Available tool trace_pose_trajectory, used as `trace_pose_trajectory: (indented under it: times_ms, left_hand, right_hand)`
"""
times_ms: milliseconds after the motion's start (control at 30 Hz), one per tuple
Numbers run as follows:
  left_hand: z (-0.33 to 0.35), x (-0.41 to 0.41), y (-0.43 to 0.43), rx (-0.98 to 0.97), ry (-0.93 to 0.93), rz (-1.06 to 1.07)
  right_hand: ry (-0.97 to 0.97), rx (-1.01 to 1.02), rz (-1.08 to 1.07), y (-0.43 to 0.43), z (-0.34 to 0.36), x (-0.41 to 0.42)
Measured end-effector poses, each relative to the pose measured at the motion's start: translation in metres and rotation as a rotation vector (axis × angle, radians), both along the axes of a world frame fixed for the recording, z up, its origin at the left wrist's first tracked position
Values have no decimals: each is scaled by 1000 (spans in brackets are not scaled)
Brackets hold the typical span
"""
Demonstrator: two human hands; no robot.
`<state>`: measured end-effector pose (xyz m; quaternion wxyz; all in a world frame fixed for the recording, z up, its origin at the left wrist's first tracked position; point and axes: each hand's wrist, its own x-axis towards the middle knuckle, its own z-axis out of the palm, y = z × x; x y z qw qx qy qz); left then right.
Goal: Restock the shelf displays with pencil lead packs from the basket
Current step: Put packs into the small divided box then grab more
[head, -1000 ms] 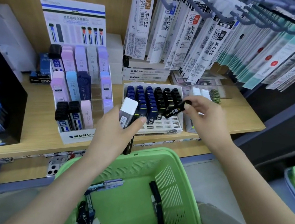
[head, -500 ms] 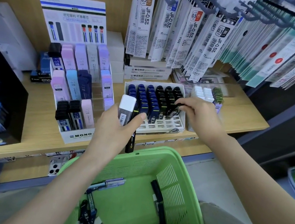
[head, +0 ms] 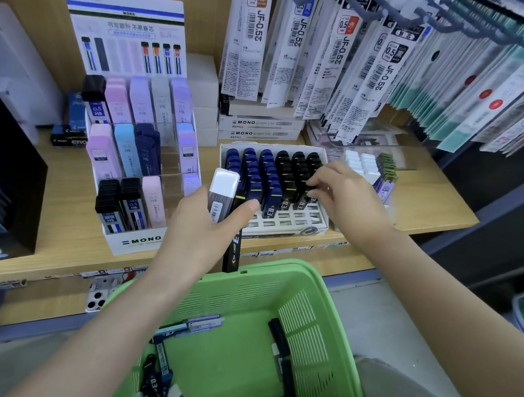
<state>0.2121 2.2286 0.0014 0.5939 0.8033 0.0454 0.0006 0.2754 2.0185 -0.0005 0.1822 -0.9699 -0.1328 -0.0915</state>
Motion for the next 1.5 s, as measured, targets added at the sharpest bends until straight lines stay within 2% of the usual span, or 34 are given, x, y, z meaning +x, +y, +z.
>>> trace_pose_trajectory:
  times_ms: [200, 300, 467, 533, 700, 867, 933, 1100, 1233, 1500]
  left_hand:
    - [1, 2, 1, -121, 85, 13]
    - [1, 2, 1, -198, 140, 35]
    - [1, 1, -2, -226, 116, 54]
    - [1, 0, -4, -216, 101, 67]
    - [1, -3, -3, -165, 84, -1]
    - [-1, 0, -1, -208, 226, -36]
    - [-1, 1, -1, -238, 270, -19]
    - [1, 1, -3, -253, 257, 2]
    - [1, 1, -3, -252, 254, 10]
    - [-1, 1, -3, -257, 265, 5]
  right_hand:
    - [-22, -1, -44, 0, -5, -3]
    - [-37, 301, -88, 17, 0, -24]
    - [481, 685, 93, 57, 1, -69]
    - [552, 782, 131, 68, -1, -75]
    - [568, 891, 73, 73, 1, -76]
    - [425, 993, -90, 41, 13, -60]
    - [344, 955, -157, 25, 16, -51]
    - [139, 591, -261, -2, 7, -33]
    - [59, 497, -277, -10, 2, -23]
    - [111, 287, -176, -19, -8, -9]
